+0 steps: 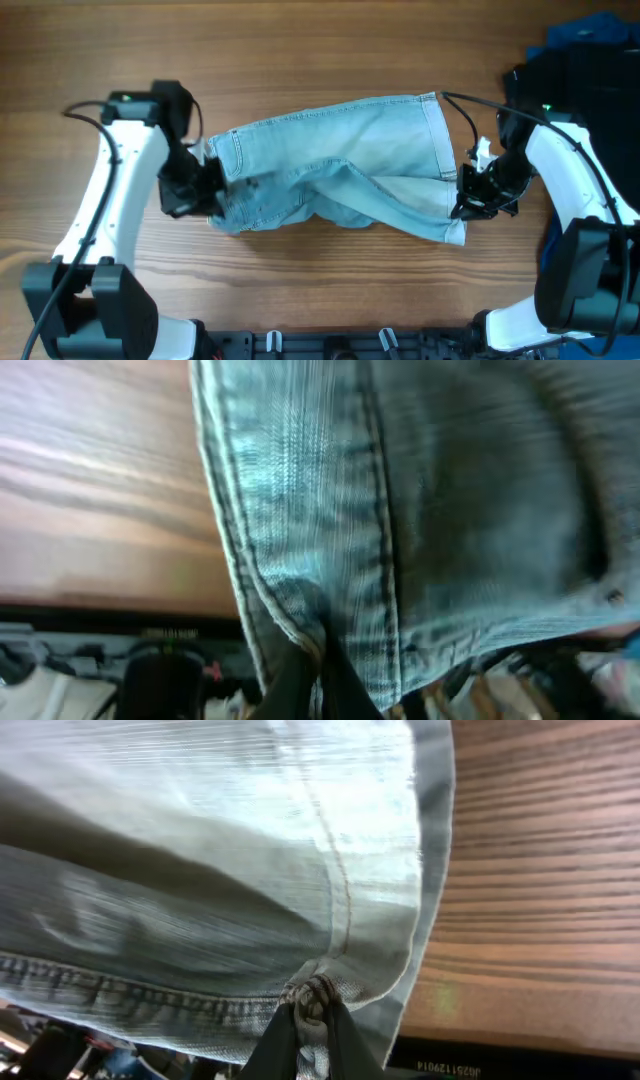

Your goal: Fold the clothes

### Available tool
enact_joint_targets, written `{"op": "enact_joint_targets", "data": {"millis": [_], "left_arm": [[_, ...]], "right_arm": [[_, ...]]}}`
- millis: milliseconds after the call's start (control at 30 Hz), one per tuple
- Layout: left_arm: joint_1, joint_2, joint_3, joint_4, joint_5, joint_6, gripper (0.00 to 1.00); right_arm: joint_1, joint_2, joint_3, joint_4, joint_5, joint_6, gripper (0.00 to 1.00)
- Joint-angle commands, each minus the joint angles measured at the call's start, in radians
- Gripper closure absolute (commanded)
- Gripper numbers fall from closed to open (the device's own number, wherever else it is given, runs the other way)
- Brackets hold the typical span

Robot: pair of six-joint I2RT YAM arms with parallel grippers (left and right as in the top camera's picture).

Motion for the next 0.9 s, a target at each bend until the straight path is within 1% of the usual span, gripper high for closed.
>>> {"op": "enact_joint_targets", "data": {"millis": [0,67,200,233,267,300,333,367,433,500,533,600,667,733,767,800,833,867], "left_arm": [[-0.068,-0.013,-0.114,-0.002,0.079,-0.034,0.96],[-0.107,-0.013,-0.164,-0.002,0.098,-0.034,0.96],[-0.175,-0.013,-0.244,-0.029,0.098,-0.083,0.96],[-0.183,-0.013,-0.248,-0.04,0.098,-0.082,0.9],[-0.19,-0.013,-0.248,-0.051,0.098,-0.082,0.54],[-0.195,-0.013,-0.248,-0.066,0.098,-0.082,0.05],[-0.195,-0.013,-0.248,-0.076,0.098,-0.082,0.0],[-0.195,-0.013,-0.248,-0.086,0.098,-0.08,0.0],[-0.194,-0.013,-0.241,-0.112,0.098,-0.078,0.0],[-0.194,-0.013,-0.197,-0.141,0.098,-0.078,0.0],[-0.194,-0.013,-0.159,-0.154,0.098,-0.078,0.0],[-0.193,-0.014,-0.02,-0.166,0.085,-0.078,0.0],[-0.191,-0.014,0.13,-0.113,-0.001,-0.089,0.0],[-0.179,-0.014,0.195,-0.018,-0.051,-0.119,0.0],[-0.16,-0.014,0.204,0.099,-0.066,-0.135,0.06],[-0.141,-0.004,0.204,0.15,-0.101,-0.135,0.34],[-0.127,0.003,0.204,0.167,-0.129,-0.14,0.68],[-0.104,0.015,0.204,0.185,-0.171,-0.156,0.91]], "right_arm": [[-0.005,-0.017,-0.032,0.011,0.062,0.066,0.96],[-0.005,-0.017,-0.04,0.025,0.082,0.091,0.96],[-0.005,-0.017,-0.04,0.025,0.082,0.09,0.96],[-0.005,-0.017,-0.04,0.026,0.082,0.089,0.95],[-0.005,-0.017,-0.04,0.028,0.082,0.088,0.87],[-0.005,-0.017,-0.038,0.031,0.082,0.084,0.73],[-0.005,-0.017,-0.032,0.03,0.082,0.079,0.64],[-0.005,-0.017,-0.014,0.025,0.082,0.069,0.6],[-0.005,-0.017,0.047,0.005,0.082,0.062,0.57],[-0.005,-0.017,0.149,-0.013,0.082,0.054,0.51],[-0.005,-0.017,0.208,-0.025,0.082,0.049,0.49],[-0.001,-0.017,0.342,-0.04,0.078,0.035,0.47],[0.007,-0.017,0.432,-0.018,0.078,0.035,0.48],[0.022,-0.017,0.452,0.045,0.07,0.037,0.56],[0.035,-0.012,0.452,0.08,0.063,0.035,0.61],[0.049,-0.003,0.452,0.107,0.063,0.024,0.71],[0.065,0.008,0.452,0.138,0.063,-0.003,0.81],[0.086,0.022,0.452,0.176,0.063,-0.014,0.9]]}}
